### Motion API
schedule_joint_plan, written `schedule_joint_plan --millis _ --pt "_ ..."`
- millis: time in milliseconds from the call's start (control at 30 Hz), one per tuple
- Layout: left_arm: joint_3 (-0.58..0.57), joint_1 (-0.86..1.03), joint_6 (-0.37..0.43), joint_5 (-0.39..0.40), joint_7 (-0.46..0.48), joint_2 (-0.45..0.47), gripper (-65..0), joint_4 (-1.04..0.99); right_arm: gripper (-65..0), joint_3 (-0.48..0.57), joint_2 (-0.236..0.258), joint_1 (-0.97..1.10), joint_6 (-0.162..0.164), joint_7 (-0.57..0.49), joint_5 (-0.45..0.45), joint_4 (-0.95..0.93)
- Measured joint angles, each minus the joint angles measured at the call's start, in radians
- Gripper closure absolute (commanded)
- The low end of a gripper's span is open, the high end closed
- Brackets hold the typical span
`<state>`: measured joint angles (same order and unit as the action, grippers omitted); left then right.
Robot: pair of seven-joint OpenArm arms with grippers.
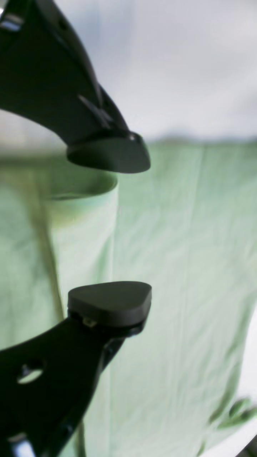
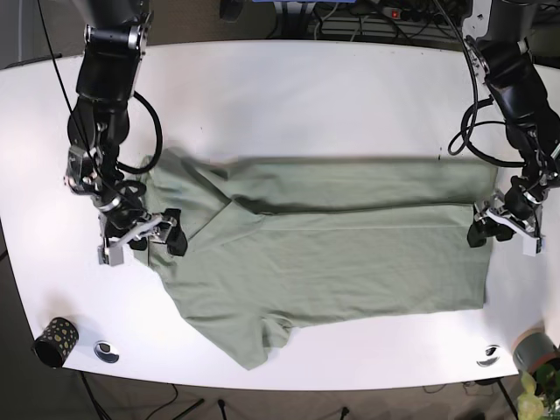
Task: Fold the T-shirt properly
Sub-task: 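Lift the shoulder edge and fold it over toward the hem, then release the folded edge and regrasp the new fold corners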
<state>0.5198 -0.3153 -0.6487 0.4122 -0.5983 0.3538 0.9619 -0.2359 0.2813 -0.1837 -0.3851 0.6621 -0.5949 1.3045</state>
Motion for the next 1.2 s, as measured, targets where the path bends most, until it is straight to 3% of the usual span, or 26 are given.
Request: schedule_joint_plan --millis 67,133,333,633,767,867,1033,1200 --pt "-0.002 0.026 0.004 0.004 0.003 0.013 -44.4 0.011 -53.0 -0.005 0.003 0.061 0.011 0.023 0.010 0.072" --pt "-0.004 0.079 0.004 0.005 0.002 0.018 -44.4 0.057 -50.6 -0.006 0.004 0.132 -0.001 0.055 0.008 0.151" --pt "-0.003 0.243 0.006 -0.003 0.000 0.018 -44.4 0.220 -45.8 -0.003 -0.001 0.302 0.003 0.056 0.012 0.315" --pt "-0.005 0.341 0.005 -0.002 0.066 -0.014 -44.4 0.267 -46.0 -0.060 0.003 0.370 0.010 0.050 0.047 0.315" --pt "-0.052 0.342 0.005 -0.061 0.080 -0.016 -41.5 0.252 -45.5 -0.058 -0.006 0.363 -0.001 0.053 0.075 0.286" --pt "-0.058 0.323 0.005 -0.077 0.092 -0.021 -33.8 0.239 -38.5 -0.057 -0.007 0.352 -0.002 0.052 0.075 0.249" --pt "-0.058 0.285 0.008 -0.074 0.101 -0.037 -24.6 0.184 -19.2 -0.059 -0.007 0.318 -0.001 0.044 0.081 0.182" --pt "-0.056 0.285 0.008 -0.075 0.115 -0.033 -16.9 0.174 -10.8 -0.058 -0.002 0.318 -0.007 0.050 0.076 0.179"
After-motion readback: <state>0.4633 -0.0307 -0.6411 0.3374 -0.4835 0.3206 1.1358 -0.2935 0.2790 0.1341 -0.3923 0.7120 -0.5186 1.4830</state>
